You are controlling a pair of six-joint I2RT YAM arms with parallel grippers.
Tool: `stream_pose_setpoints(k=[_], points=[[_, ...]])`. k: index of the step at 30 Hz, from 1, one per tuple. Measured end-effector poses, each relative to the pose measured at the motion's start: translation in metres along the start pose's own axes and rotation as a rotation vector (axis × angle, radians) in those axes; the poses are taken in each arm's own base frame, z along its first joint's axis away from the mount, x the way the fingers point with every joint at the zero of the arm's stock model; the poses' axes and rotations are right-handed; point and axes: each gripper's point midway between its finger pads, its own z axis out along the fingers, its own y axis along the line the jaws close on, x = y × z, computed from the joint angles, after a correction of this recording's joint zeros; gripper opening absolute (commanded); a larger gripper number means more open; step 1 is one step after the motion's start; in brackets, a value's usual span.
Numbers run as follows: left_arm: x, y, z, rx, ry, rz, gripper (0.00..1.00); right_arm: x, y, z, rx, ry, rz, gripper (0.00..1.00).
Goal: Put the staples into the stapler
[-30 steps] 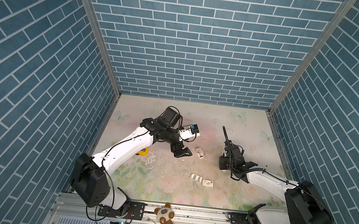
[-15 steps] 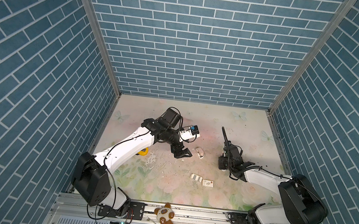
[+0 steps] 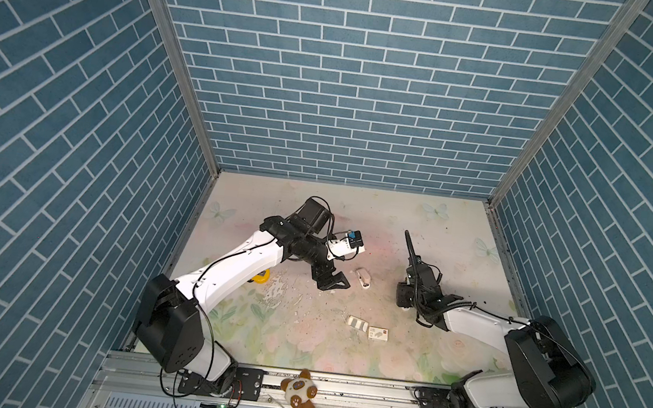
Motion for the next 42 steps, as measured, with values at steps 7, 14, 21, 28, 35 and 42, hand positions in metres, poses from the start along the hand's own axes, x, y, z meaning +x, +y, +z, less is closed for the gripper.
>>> stream_pose_setpoints(k=[7, 14, 21, 28, 35, 42], points=[[0.0, -0.001, 0.003, 0.018, 0.019, 0.012, 1.0, -0.017, 0.001, -0.023, -0.022, -0.071, 0.013, 0.49], [-0.003, -0.002, 0.003, 0.038, 0.029, 0.027, 1.0, -0.024, 0.0, -0.044, -0.033, -0.101, 0.018, 0.51], [-0.004, 0.001, 0.006, 0.054, 0.051, 0.045, 0.99, -0.021, -0.003, -0.053, -0.031, -0.094, 0.016, 0.51], [-0.018, 0.012, 0.018, 0.055, 0.102, 0.111, 0.99, -0.028, -0.002, -0.076, -0.056, -0.127, 0.024, 0.51], [-0.015, 0.018, 0.041, 0.075, 0.186, 0.173, 0.99, -0.064, 0.009, -0.122, -0.127, -0.219, 0.038, 0.49], [-0.027, 0.037, 0.075, 0.123, 0.271, 0.319, 0.95, -0.075, 0.01, -0.155, -0.168, -0.246, 0.081, 0.47]])
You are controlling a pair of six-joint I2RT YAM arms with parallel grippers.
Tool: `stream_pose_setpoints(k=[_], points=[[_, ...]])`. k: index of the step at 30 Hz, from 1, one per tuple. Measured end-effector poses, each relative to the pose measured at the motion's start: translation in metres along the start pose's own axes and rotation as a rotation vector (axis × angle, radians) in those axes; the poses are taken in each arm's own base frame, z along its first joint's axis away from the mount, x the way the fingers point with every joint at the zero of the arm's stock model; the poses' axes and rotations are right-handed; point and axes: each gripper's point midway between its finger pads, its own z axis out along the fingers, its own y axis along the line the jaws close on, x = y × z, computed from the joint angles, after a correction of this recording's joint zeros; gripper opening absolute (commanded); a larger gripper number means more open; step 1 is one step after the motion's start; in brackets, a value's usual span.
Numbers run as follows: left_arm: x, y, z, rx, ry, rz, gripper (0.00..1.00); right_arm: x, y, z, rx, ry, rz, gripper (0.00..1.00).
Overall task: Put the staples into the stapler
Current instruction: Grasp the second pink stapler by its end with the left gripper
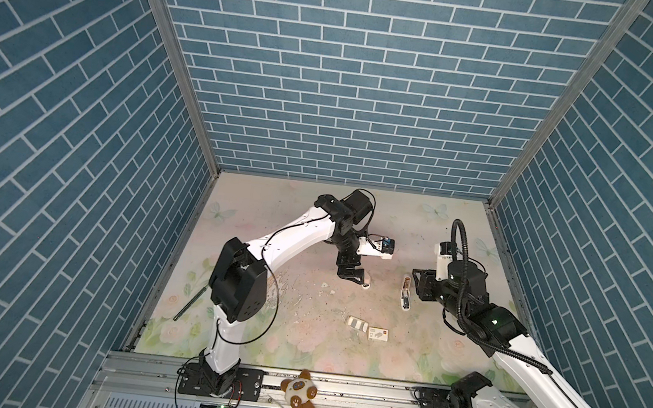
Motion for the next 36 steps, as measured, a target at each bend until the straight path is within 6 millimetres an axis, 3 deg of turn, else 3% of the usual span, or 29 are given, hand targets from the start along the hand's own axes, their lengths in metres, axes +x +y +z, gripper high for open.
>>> stream_pose_setpoints(k=[5, 12, 19, 25, 31, 36], points=[[-0.006, 0.012, 0.031, 0.053, 0.049, 0.129, 0.91, 0.01, -0.007, -0.018, 0.003, -0.002, 0.048, 0.47], [0.02, 0.002, 0.075, 0.137, 0.178, 0.305, 0.85, 0.033, -0.02, -0.033, 0.024, 0.014, 0.095, 0.46], [0.024, 0.011, 0.082, 0.095, 0.222, 0.426, 0.76, 0.041, -0.025, -0.035, 0.043, 0.037, 0.11, 0.46], [0.028, 0.023, 0.084, 0.058, 0.254, 0.48, 0.61, 0.047, -0.027, -0.028, 0.06, 0.07, 0.107, 0.45], [0.04, 0.028, 0.102, 0.07, 0.285, 0.488, 0.56, 0.05, -0.028, -0.023, 0.07, 0.088, 0.106, 0.45], [0.048, 0.029, 0.112, 0.083, 0.305, 0.492, 0.45, 0.048, -0.028, -0.022, 0.068, 0.08, 0.108, 0.45]])
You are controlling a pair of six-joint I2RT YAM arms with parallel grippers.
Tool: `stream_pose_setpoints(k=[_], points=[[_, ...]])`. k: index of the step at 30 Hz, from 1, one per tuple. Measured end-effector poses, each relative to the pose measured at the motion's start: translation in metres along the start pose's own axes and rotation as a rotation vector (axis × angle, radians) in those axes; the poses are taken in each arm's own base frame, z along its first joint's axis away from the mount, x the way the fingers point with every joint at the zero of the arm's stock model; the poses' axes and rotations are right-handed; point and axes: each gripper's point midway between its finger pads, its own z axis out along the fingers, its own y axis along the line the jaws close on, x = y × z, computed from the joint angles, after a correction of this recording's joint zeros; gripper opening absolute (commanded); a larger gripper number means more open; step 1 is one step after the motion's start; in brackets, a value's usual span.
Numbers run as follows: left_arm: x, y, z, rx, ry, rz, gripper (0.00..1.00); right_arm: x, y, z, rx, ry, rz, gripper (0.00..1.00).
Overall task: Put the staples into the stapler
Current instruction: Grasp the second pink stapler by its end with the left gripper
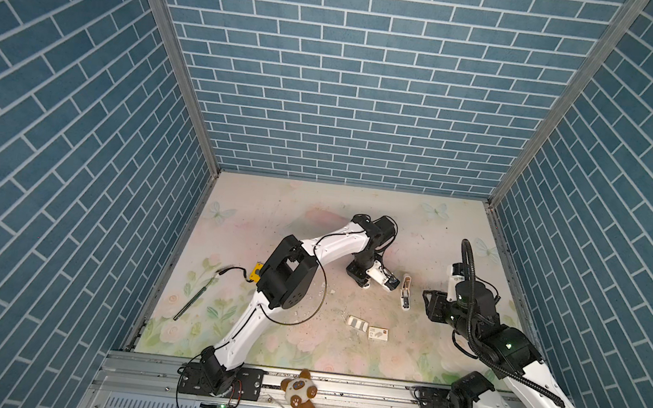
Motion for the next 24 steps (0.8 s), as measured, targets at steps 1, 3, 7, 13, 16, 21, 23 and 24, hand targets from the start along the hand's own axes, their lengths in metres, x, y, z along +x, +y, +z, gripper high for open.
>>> stream_pose_setpoints(k=[1, 3, 7, 13, 16, 21, 23, 24], points=[[0.0003, 0.0005, 0.0003, -0.002, 0.002, 0.001, 0.43, -0.0002, 0.0, 0.0, 0.0, -0.001, 0.0, 0.45], [0.0004, 0.0015, 0.0004, -0.006, 0.002, 0.001, 0.42, -0.0004, -0.0001, 0.0, 0.0, -0.002, 0.001, 0.45], [0.0005, 0.0028, 0.0004, -0.012, 0.003, -0.003, 0.46, 0.0008, -0.0015, 0.0006, 0.002, -0.003, 0.003, 0.44], [0.0003, 0.0029, 0.0004, -0.012, 0.002, -0.012, 0.42, 0.0014, -0.0021, 0.001, 0.001, -0.005, 0.004, 0.44], [0.0002, 0.0028, 0.0004, -0.012, 0.001, -0.018, 0.4, 0.0028, -0.0026, 0.0018, 0.002, -0.002, 0.004, 0.44], [0.0, 0.0026, 0.0004, -0.011, 0.0, -0.022, 0.39, 0.001, -0.0021, 0.002, 0.0, -0.009, 0.006, 0.44], [0.0, 0.0023, 0.0007, -0.01, 0.0, -0.023, 0.39, 0.0006, -0.0021, 0.0021, 0.0, -0.01, 0.007, 0.43], [0.0, 0.002, 0.0006, -0.009, 0.0, -0.023, 0.39, 0.0004, -0.0021, 0.0021, 0.0, -0.011, 0.007, 0.43]])
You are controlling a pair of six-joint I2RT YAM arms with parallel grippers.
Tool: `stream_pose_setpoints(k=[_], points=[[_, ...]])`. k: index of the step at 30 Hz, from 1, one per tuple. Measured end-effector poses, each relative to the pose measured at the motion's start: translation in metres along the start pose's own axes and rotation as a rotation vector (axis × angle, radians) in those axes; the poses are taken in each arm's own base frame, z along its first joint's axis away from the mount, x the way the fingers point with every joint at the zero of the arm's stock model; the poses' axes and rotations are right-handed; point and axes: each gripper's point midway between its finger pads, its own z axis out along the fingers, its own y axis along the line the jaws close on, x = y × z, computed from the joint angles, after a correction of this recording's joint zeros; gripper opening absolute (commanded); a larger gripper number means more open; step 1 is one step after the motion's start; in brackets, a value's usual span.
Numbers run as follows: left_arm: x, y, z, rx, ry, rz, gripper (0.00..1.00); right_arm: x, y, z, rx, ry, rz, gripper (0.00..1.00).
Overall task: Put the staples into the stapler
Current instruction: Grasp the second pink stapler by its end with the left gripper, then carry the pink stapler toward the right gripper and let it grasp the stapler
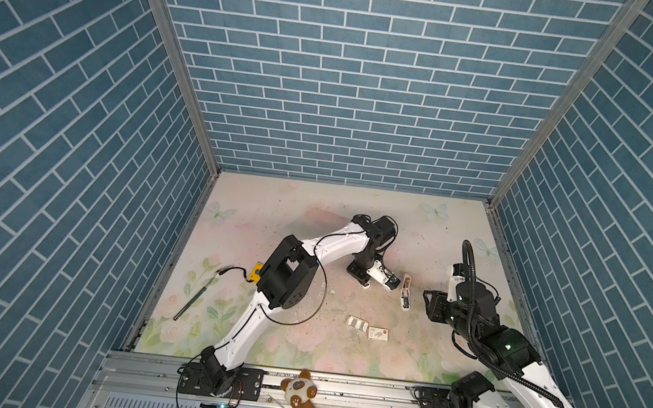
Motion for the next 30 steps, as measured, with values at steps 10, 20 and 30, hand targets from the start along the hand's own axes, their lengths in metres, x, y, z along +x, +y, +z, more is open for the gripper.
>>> stream_pose_setpoints(k=[10, 20, 30], points=[[0.0, -0.0005, 0.0001, 0.001, 0.0, -0.006, 0.36, -0.0008, 0.0004, 0.0001, -0.002, -0.003, 0.001, 0.43], [-0.0006, -0.0007, 0.0, 0.002, -0.004, -0.015, 0.24, 0.0004, 0.0002, 0.0027, 0.002, 0.008, 0.001, 0.42], [-0.0006, -0.0023, -0.0009, 0.01, -0.003, -0.039, 0.08, -0.0005, 0.0016, 0.0042, -0.005, 0.009, 0.003, 0.41]])
